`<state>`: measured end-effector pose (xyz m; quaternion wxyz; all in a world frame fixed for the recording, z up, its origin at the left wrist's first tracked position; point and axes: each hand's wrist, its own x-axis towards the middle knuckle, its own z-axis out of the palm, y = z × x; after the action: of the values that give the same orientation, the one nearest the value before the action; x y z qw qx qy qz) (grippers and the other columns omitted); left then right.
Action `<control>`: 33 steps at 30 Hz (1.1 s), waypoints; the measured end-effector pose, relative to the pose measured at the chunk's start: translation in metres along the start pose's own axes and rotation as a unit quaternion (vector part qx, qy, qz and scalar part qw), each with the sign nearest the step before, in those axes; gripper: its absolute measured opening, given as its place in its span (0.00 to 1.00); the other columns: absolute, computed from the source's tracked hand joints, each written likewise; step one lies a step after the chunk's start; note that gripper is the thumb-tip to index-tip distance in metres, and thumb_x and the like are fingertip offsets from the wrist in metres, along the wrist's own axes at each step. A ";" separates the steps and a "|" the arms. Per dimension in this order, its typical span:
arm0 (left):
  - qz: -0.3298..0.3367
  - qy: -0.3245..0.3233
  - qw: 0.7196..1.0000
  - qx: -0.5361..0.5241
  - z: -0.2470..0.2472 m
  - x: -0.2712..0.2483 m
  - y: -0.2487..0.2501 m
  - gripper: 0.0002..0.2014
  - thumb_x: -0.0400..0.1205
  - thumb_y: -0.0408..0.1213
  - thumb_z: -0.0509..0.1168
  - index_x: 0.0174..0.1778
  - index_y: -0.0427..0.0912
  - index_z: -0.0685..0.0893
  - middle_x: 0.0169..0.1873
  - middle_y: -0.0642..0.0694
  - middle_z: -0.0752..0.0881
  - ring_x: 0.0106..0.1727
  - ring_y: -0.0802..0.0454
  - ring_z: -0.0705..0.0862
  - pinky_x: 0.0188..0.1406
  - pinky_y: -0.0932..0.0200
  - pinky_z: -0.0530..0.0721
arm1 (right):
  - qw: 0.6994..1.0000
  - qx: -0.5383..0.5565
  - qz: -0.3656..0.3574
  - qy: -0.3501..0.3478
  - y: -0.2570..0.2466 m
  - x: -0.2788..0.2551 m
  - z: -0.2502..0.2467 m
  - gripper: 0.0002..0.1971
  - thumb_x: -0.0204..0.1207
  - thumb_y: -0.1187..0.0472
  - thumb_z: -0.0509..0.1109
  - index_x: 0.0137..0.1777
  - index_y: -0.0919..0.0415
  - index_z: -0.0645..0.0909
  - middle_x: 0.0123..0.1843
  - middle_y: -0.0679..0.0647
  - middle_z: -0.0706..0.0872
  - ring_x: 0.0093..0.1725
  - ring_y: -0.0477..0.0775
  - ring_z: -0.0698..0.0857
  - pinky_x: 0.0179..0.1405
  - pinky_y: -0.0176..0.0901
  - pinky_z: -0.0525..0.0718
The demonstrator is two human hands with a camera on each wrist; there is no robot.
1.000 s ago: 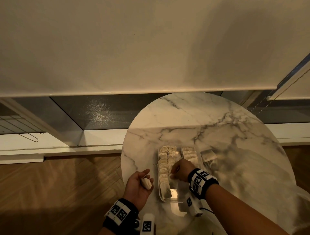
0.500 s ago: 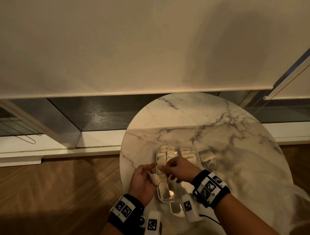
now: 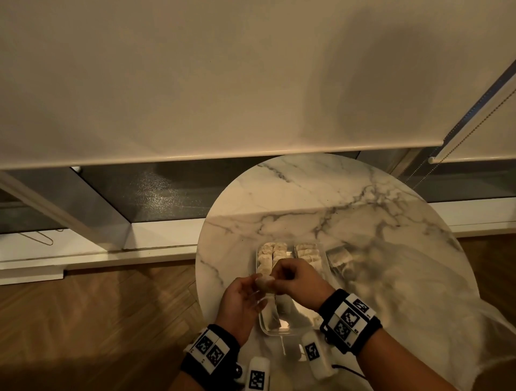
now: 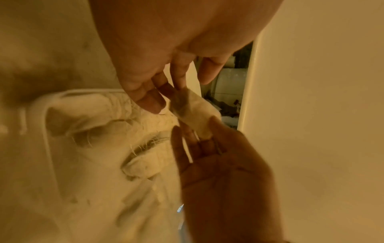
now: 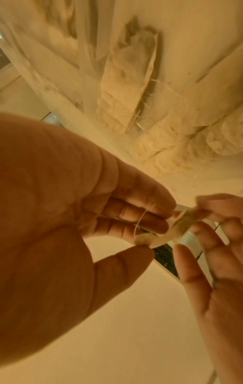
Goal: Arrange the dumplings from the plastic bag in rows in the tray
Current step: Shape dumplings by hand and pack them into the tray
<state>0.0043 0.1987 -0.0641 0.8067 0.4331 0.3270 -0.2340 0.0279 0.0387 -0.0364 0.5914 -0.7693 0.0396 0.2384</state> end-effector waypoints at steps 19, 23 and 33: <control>0.065 0.065 0.928 0.362 -0.045 0.027 -0.043 0.08 0.77 0.34 0.75 0.49 0.49 0.88 0.44 0.45 0.91 0.47 0.45 0.91 0.53 0.42 0.90 | 0.910 -0.350 0.187 -0.117 0.052 0.027 -0.006 0.09 0.72 0.59 0.80 0.52 0.55 0.90 0.53 0.52 0.91 0.48 0.47 0.87 0.47 0.36 0.85; 0.058 0.059 0.930 0.357 -0.046 0.027 -0.043 0.08 0.78 0.33 0.73 0.50 0.49 0.87 0.45 0.45 0.91 0.48 0.45 0.91 0.52 0.41 0.91 | 0.924 -0.345 0.159 -0.047 0.053 0.038 0.000 0.07 0.71 0.61 0.80 0.49 0.56 0.90 0.53 0.52 0.91 0.54 0.49 0.88 0.55 0.38 0.85; 0.051 0.056 0.932 0.355 -0.048 0.032 -0.043 0.10 0.76 0.32 0.74 0.51 0.47 0.87 0.47 0.43 0.91 0.49 0.44 0.90 0.51 0.41 0.91 | 0.917 -0.329 0.224 0.041 0.059 0.040 -0.006 0.25 0.60 0.44 0.86 0.51 0.57 0.85 0.49 0.53 0.89 0.45 0.50 0.87 0.42 0.40 0.87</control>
<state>-0.0183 0.2146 -0.1305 0.5914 0.7200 0.2442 -0.2687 0.0449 0.0241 -0.1045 0.2342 -0.9005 0.1541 0.3324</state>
